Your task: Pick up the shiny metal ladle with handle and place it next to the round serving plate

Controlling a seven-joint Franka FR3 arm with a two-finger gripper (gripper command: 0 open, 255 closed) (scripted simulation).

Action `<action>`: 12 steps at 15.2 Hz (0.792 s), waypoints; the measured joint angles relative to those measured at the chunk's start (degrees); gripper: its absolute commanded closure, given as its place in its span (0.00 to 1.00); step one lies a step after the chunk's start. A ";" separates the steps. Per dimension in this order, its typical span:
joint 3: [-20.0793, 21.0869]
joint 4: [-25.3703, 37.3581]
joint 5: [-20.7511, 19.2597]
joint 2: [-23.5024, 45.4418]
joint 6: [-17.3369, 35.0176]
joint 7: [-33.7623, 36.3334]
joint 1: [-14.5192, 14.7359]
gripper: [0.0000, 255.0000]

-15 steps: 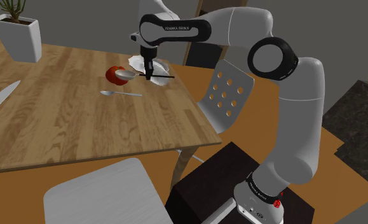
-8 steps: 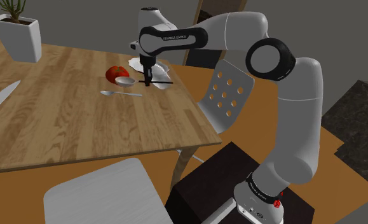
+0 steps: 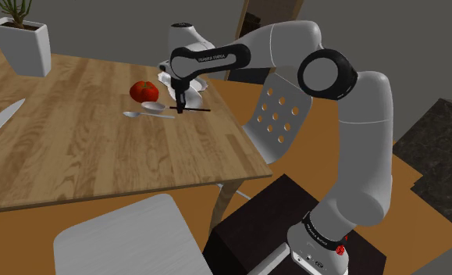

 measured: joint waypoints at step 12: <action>-0.05 -0.14 -0.13 0.52 0.62 0.16 0.06 0.00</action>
